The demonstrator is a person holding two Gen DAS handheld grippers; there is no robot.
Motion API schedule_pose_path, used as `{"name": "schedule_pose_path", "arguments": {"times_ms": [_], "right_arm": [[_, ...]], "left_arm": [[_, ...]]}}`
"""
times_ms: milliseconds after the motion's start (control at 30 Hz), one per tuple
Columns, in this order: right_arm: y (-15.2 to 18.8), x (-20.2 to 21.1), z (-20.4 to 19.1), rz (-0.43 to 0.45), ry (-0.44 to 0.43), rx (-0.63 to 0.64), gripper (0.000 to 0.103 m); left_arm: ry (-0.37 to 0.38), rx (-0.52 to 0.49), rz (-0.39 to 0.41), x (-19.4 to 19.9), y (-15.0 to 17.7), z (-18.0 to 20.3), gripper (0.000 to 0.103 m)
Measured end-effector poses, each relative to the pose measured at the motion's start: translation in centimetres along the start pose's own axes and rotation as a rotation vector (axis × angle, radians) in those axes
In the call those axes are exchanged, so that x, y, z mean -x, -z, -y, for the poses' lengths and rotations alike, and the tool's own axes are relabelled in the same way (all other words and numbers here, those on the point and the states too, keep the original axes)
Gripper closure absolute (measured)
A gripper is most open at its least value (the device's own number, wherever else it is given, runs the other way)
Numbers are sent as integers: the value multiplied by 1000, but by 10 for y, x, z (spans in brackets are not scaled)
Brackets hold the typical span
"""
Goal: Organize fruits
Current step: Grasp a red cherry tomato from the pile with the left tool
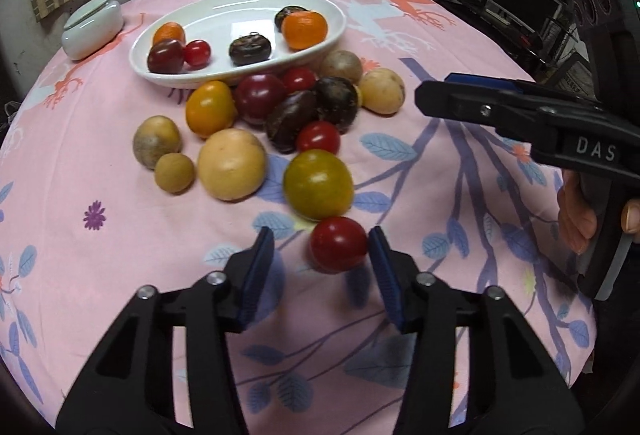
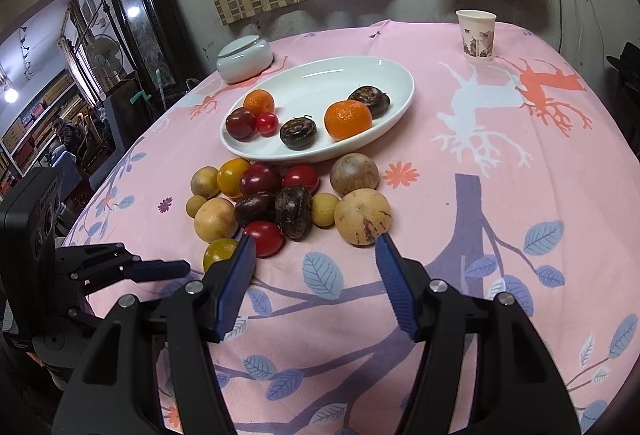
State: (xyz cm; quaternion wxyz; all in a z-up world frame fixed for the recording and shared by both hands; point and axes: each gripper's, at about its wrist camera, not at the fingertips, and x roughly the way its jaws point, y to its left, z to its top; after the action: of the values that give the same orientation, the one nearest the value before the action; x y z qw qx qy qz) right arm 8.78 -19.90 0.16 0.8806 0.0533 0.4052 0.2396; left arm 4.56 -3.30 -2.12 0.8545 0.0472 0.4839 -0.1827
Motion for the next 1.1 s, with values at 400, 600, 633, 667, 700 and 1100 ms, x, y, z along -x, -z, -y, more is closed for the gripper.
{"name": "schedule_pose_path", "arguments": {"times_ms": [400,600,633,667,700,1100], "right_arm": [[2,-4,-3,-24,-7,10,40],[10,-10,-31,-68,-17,117,40],[11,-12,-36,-82,-22,133,40],[13,-14,-43,-97,-22,156,40],[14,-16,-48,-105,-22,168,40],[15,-61,-99,-186,4,227,48]], "left_arm": [[13,53,-16,-1,1,-10,73],[-19,65,16,18,2,-32,73],[-27,65,18,19,3,-34,73],[-38,66,18,20,4,-38,73],[-44,68,19,22,5,-42,73],[-73,107,16,27,22,-79,74]]}}
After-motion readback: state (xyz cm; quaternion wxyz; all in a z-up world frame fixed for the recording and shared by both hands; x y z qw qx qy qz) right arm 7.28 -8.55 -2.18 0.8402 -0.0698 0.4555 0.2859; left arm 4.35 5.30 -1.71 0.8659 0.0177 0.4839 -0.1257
